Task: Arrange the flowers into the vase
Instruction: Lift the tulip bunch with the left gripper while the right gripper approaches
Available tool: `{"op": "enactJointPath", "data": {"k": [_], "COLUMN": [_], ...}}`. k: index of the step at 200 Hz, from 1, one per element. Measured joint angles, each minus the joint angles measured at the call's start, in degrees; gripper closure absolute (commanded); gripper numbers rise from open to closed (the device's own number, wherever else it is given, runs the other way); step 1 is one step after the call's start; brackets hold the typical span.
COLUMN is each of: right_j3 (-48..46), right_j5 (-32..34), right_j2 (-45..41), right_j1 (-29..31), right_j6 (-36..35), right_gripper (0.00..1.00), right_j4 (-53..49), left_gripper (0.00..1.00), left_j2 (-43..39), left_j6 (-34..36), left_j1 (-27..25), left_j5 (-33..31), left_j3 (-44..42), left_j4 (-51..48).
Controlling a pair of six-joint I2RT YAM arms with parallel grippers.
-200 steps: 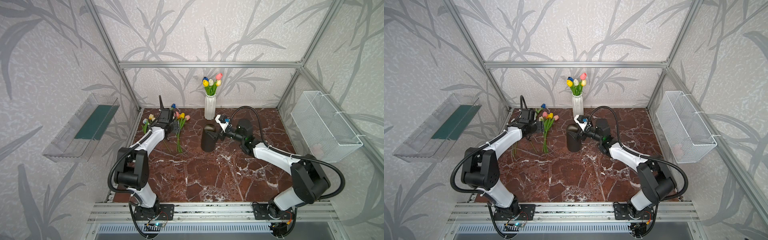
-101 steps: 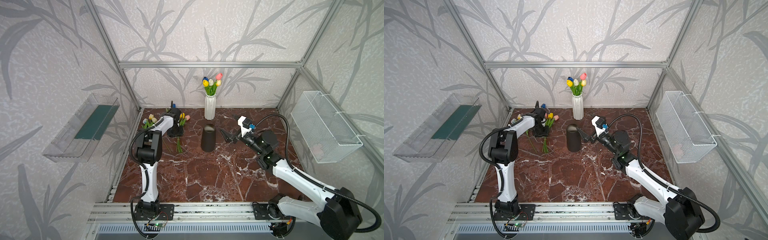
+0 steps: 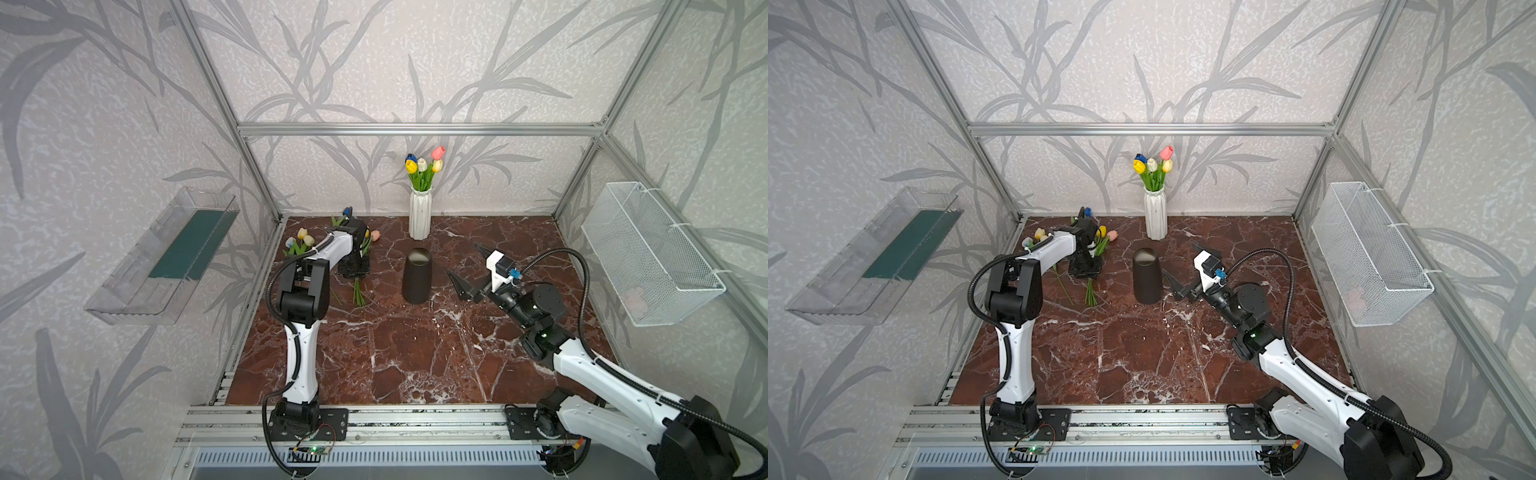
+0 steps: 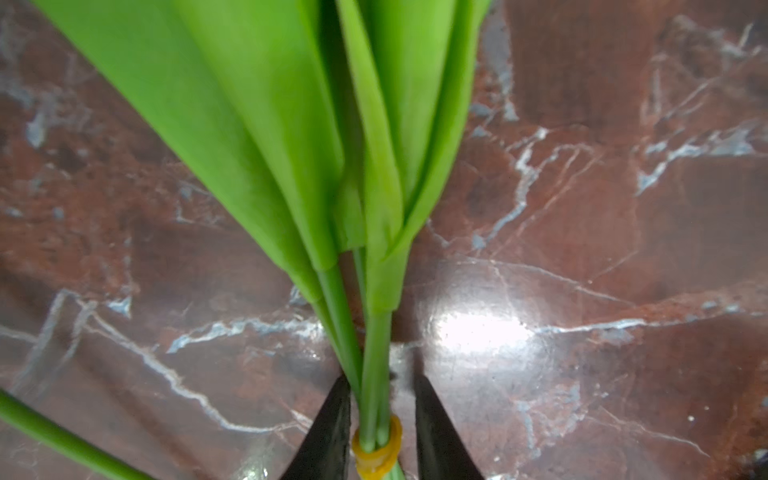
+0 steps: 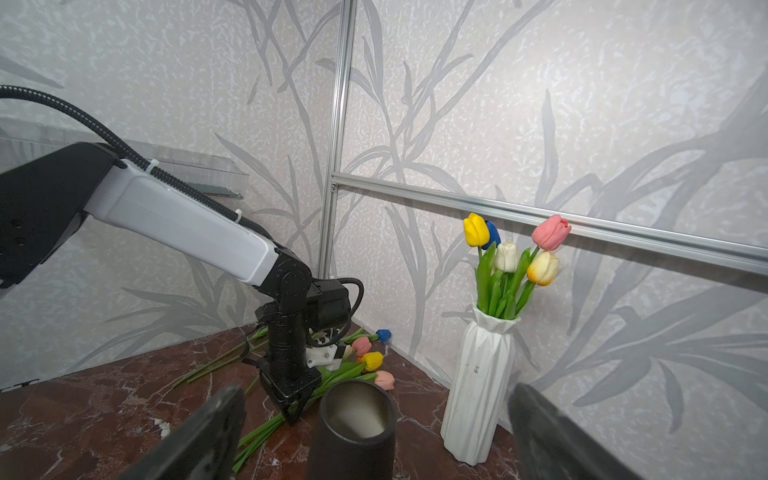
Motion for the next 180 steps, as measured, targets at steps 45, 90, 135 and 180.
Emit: {"op": "enactJointPath", "data": {"k": [45, 90, 135, 180], "right_j3": [-2.99, -5.4, -10.25, -14.88], "right_j5": [1.7, 2.58, 3.65, 4.79], "right_j2": [-2.8, -4.0, -6.47, -6.64], "right_j1": [0.13, 0.17, 0.31, 0.59], "right_j6": [-1.05, -1.05, -0.72, -0.61], "right_gripper": [0.0, 0.01, 0.02, 0.03], "right_j4": [-0.44, -0.63, -1.49, 0.92], "left_gripper": [0.92, 0.97, 1.0, 1.0], "left_j2": [0.55, 0.0, -3.61, -7.93], "left_j6": [0.0, -0.02, -0.02, -0.02], "left_j1": [0.04, -0.02, -0.2, -0.83], "left_j5": [-0.37, -1.75, -3.43, -4.87], "left_j3": [1.6, 2.62, 3.19, 4.98], "left_j4": [-1.16, -3.21, -6.01, -7.41]}}
